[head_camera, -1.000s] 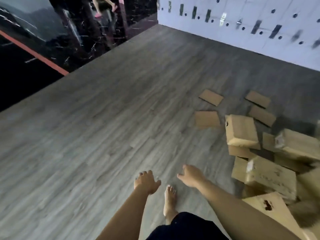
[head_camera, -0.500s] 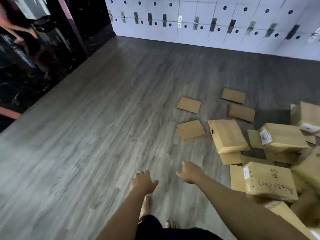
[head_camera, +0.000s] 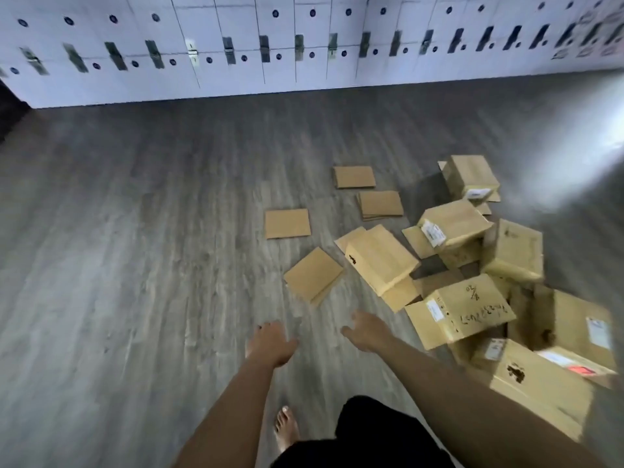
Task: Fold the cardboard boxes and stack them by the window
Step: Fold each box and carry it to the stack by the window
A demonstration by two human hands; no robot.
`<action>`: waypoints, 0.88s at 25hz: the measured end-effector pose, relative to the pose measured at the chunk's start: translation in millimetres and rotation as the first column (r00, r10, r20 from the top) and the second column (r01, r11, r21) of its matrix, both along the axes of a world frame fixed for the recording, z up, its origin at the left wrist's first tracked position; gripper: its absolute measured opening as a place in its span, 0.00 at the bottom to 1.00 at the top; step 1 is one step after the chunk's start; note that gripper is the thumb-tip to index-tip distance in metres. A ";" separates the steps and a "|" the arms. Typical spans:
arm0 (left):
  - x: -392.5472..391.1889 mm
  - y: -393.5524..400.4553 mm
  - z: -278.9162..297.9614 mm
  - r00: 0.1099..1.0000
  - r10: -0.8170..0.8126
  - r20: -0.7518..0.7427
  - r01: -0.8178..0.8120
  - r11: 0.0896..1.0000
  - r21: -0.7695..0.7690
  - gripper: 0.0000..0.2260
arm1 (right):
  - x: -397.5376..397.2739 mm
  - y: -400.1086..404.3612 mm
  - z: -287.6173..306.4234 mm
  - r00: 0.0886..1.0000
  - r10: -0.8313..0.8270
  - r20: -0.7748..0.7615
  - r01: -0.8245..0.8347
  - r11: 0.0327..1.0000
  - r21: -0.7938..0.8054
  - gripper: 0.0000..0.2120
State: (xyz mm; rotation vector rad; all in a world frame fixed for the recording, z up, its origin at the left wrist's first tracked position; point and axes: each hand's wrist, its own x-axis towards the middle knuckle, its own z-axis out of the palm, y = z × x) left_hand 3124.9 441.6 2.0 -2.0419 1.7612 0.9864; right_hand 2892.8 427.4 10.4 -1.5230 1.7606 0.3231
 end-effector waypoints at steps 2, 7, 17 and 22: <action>-8.7 -27.2 2.9 0.998 -0.064 -0.025 0.064 0.998 0.012 0.30 | 5.0 -10.8 -2.6 0.998 -0.063 -0.002 0.063 0.998 0.007 0.29; -50.4 -116.9 9.7 0.970 -0.243 -0.019 0.243 0.970 -0.018 0.29 | -20.5 -67.3 -15.7 0.984 -0.175 -0.038 0.176 0.984 0.019 0.30; -112.6 -295.6 14.8 0.913 -0.402 0.072 0.406 0.912 -0.054 0.32 | -99.4 -199.4 -10.5 0.885 -0.466 0.007 0.466 0.883 -0.054 0.25; -153.1 -354.1 6.6 0.833 -0.551 0.052 0.553 0.832 -0.043 0.33 | -123.3 -229.7 -24.3 0.777 -0.629 0.007 0.629 0.777 -0.017 0.24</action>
